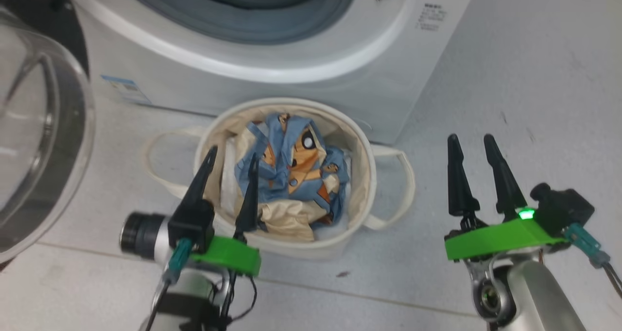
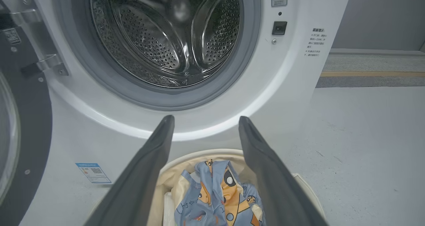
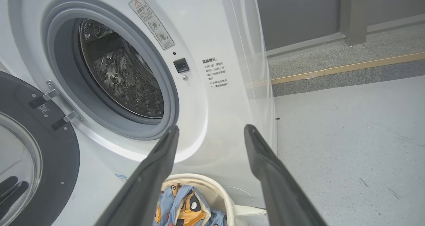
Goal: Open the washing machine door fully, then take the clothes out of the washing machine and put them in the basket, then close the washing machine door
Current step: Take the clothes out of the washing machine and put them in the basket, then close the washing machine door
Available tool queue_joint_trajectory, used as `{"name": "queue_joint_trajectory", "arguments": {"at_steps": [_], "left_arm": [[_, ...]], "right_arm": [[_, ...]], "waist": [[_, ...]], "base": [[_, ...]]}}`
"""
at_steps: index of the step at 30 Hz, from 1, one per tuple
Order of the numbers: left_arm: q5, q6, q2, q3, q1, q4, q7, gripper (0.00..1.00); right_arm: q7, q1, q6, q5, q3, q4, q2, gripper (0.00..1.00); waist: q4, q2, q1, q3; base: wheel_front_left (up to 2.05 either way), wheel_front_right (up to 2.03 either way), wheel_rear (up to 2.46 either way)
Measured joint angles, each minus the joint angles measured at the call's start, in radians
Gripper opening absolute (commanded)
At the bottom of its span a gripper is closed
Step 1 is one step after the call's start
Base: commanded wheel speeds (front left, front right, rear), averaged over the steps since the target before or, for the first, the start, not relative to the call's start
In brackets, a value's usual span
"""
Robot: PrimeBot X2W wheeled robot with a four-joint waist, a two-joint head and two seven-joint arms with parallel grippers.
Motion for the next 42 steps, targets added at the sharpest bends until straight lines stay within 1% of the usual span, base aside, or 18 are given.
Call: {"name": "queue_joint_trajectory", "arguments": {"at_steps": [4,8,11,13,15,18,23,29,35,39,42], "left_arm": [[0.000,0.024,0.000,0.016,0.097,-0.058,0.000,1.00],[0.009,0.059,0.000,0.036,0.166,-0.124,0.000,1.00],[0.021,0.084,-0.001,0.057,0.225,-0.166,0.000,1.00],[0.020,0.089,-0.001,0.071,0.261,-0.172,0.000,1.00],[0.020,0.090,-0.001,0.077,0.291,-0.172,0.000,1.00],[0.009,0.089,-0.001,0.085,0.316,-0.175,0.000,1.00],[0.006,0.074,-0.001,0.090,0.333,-0.179,0.000,1.00],[0.006,0.073,-0.001,0.093,0.368,-0.173,0.000,1.00],[0.005,0.064,-0.001,0.098,0.375,-0.171,0.000,1.00],[-0.002,0.048,-0.001,0.097,0.375,-0.170,0.000,1.00],[-0.010,0.048,-0.002,0.097,0.376,-0.165,0.000,1.00]], "right_arm": [[0.000,0.043,0.000,-0.001,-0.009,0.000,0.000,1.00],[0.000,0.081,0.000,0.000,-0.015,0.003,0.000,1.00],[0.000,0.120,0.000,0.013,-0.021,0.027,0.001,1.00],[0.000,0.141,0.000,0.015,-0.028,0.046,0.001,1.00],[0.000,0.162,0.000,0.046,-0.021,0.060,0.001,1.00],[0.000,0.186,0.000,0.026,-0.007,0.081,0.003,1.00],[0.000,0.189,0.000,0.017,-0.040,0.116,0.004,1.00],[0.000,0.196,0.000,0.022,-0.036,0.131,0.005,1.00],[0.000,0.210,0.000,0.022,-0.028,0.139,0.005,1.00],[0.000,0.210,0.000,0.022,-0.027,0.141,0.005,1.00],[0.000,0.210,0.000,0.022,-0.025,0.143,0.005,1.00]], "waist": [[0.026,0.0000,0.0000,-0.063],[0.047,0.0000,0.0000,-0.115],[0.059,0.0000,0.0000,-0.158],[0.061,0.0000,0.0000,-0.176],[0.063,0.0000,0.0000,-0.194],[0.064,0.0000,0.0000,-0.211],[0.058,0.0000,0.0000,-0.232],[0.051,0.0000,0.0000,-0.256],[0.042,0.0000,0.0000,-0.269],[0.038,0.0000,0.0000,-0.272],[0.035,0.0000,0.0000,-0.272]], "base": [[0.00,0.00,0.00],[0.00,0.00,0.00],[0.00,0.00,0.00],[0.00,0.00,0.00],[0.00,0.00,0.00],[0.00,0.00,0.00],[0.00,0.00,0.00],[0.00,0.00,0.00],[0.00,0.00,0.00],[0.00,0.00,0.00],[0.00,0.00,0.00]]}}
